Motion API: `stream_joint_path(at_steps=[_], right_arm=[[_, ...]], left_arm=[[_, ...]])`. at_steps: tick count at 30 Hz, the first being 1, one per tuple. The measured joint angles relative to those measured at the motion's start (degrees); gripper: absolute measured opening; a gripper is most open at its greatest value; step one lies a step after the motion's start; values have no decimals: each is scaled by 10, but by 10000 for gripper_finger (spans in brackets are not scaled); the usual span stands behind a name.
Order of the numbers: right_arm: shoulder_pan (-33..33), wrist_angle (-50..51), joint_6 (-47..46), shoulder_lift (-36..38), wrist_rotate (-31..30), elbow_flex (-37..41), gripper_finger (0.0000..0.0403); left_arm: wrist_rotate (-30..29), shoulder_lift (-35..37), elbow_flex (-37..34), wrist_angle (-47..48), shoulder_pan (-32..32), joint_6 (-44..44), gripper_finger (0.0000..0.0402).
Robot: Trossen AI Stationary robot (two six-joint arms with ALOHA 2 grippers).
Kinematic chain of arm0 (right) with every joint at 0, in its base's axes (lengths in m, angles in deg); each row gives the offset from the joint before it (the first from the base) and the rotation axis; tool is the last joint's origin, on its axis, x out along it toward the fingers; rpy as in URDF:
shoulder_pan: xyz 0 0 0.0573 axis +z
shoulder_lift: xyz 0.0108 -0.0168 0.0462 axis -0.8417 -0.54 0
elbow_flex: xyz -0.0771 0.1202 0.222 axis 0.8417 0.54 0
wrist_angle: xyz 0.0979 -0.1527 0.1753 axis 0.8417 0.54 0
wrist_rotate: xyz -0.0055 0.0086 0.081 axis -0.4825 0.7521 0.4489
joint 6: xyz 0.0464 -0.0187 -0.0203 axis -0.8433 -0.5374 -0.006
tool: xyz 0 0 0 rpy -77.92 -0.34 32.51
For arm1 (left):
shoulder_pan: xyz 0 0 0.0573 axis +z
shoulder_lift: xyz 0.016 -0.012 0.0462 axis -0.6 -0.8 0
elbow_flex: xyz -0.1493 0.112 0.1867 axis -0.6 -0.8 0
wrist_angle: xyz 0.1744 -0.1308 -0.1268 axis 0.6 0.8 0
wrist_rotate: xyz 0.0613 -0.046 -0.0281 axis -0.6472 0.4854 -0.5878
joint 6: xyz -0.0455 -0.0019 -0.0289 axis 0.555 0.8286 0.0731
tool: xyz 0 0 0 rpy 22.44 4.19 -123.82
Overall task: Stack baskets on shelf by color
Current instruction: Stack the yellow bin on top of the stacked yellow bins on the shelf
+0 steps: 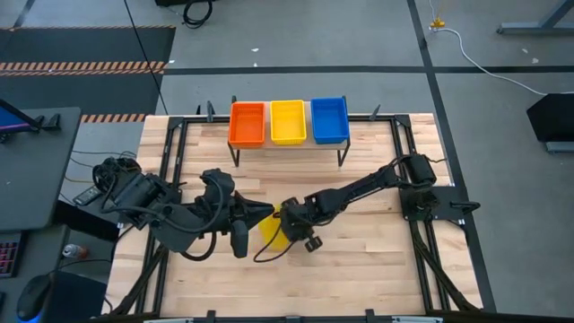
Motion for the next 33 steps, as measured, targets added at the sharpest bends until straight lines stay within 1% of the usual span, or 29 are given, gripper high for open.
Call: stream_joint_path(at_steps=[2,5,6,10,15,17,21,24,28,30,33], right_arm=[[-5,25,-1,3,2,0,87],[-11,29,-1,11,2,0,26],[-12,34,-2,12,6,-1,16],[-12,62,-8,21,10,-17,19],[-10,130,15,66,4,-46,12],[-13,154,39,94,-19,-52,12],[-25,158,124,161,-74,-55,12],[-42,156,173,199,-131,-55,12],[-73,148,235,236,-194,-55,12],[-94,147,262,247,-226,-55,12],[-130,124,330,260,-257,-55,15]], left_arm=[[0,0,0,-3,0,-4,39],[0,0,0,-1,0,-5,38],[0,0,0,-1,0,-5,39],[0,0,0,-2,-3,-6,38],[0,0,0,-5,-6,-15,38],[0,0,0,-7,-6,-19,39],[0,0,0,-20,-6,-46,39],[0,0,0,-32,-6,-66,38],[2,0,0,-39,-6,-92,38],[13,0,0,-41,-6,-102,39],[25,0,0,-43,-3,-110,38]])
